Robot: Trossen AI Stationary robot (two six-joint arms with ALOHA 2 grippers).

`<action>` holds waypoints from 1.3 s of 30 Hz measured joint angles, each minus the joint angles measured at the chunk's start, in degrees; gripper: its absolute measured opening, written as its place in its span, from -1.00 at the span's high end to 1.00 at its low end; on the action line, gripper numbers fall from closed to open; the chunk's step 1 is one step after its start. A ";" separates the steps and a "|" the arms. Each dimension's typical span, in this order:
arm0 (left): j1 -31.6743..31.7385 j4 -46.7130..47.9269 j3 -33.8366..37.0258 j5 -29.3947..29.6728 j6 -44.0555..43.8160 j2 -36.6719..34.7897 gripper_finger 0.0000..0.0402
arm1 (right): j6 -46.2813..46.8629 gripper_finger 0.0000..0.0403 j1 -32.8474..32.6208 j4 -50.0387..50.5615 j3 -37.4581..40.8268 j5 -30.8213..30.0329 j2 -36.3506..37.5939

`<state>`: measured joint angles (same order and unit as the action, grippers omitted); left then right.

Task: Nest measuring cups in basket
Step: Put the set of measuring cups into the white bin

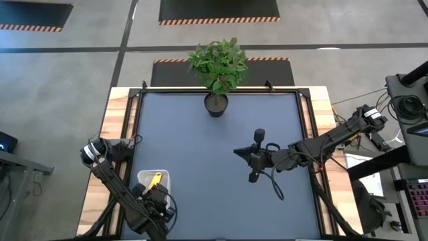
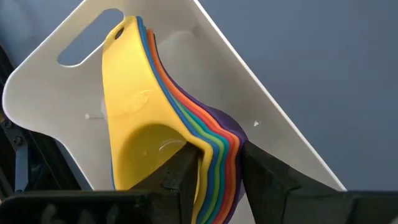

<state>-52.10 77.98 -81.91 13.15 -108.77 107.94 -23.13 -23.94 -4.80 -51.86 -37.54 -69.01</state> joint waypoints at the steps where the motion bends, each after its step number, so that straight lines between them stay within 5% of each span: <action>1: 0.00 0.01 -0.01 0.00 -0.01 0.00 0.51 | 0.02 0.96 0.00 0.00 0.00 0.00 0.00; 39: -0.04 -3.43 1.24 -1.70 0.64 0.00 0.44 | 0.15 0.96 -0.02 -0.02 0.00 0.00 0.00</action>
<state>-52.14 74.55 -80.67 11.44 -108.13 107.94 -22.98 -23.97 -4.82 -51.86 -37.54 -69.01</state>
